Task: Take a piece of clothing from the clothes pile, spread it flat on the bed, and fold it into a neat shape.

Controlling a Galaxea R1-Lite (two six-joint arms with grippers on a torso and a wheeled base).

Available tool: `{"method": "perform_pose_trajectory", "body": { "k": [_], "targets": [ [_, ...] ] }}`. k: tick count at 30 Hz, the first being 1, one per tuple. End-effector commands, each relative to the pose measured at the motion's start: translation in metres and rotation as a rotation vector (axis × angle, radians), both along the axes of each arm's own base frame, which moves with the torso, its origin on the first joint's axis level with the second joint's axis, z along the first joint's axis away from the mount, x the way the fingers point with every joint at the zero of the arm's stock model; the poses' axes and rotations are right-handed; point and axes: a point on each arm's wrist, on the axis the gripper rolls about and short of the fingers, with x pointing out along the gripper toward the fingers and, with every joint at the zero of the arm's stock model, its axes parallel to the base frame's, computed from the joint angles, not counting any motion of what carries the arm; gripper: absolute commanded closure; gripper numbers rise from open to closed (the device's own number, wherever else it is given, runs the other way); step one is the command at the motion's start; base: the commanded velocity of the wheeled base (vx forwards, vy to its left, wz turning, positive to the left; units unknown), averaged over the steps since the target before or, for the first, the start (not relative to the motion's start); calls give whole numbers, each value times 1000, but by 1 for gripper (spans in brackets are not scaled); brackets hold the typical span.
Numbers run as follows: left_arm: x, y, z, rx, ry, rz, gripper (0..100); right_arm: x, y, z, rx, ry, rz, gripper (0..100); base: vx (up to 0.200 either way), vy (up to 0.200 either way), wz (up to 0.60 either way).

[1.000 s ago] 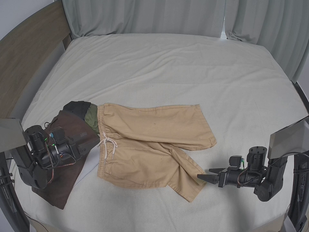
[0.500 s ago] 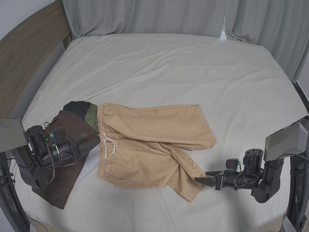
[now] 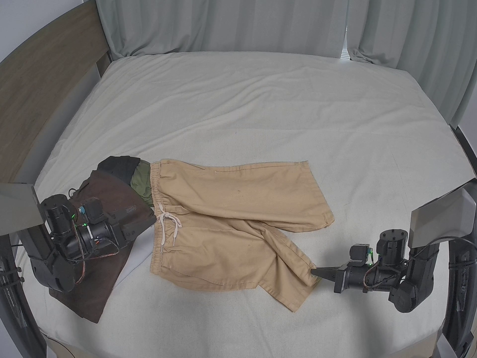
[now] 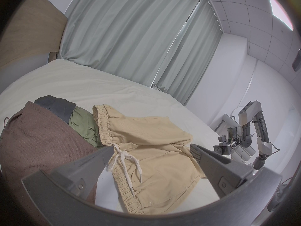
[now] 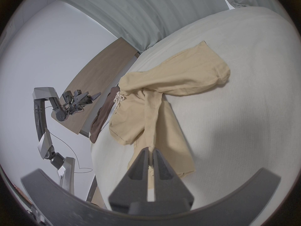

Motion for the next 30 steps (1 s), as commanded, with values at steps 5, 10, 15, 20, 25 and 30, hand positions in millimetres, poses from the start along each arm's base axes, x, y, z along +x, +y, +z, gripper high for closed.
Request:
{"method": "perform_pose_trajectory", "body": {
  "k": [5,10,15,20,25,30],
  "targets": [
    [0,0,-1,0,1,-2,0,14,-14,21,27,-89,-63,100,0,0,0],
    [1,0,0,0,0,-2,0,25,-23,23,30,-123,-100,100,0,0,0],
    [1,0,0,0,0,-2,0,38,-26,26,24,-167,-149,100,0,0,0],
    [1,-1,-1,0,1,-3,0,54,-28,21,11,-200,-208,100,0,0,0],
    [1,-2,-2,-1,5,-6,0,61,-30,23,8,-224,-241,100,0,0,0],
    [1,-3,-3,-1,7,-8,0,71,-30,22,6,-252,-269,100,0,0,0]
  ]
}}
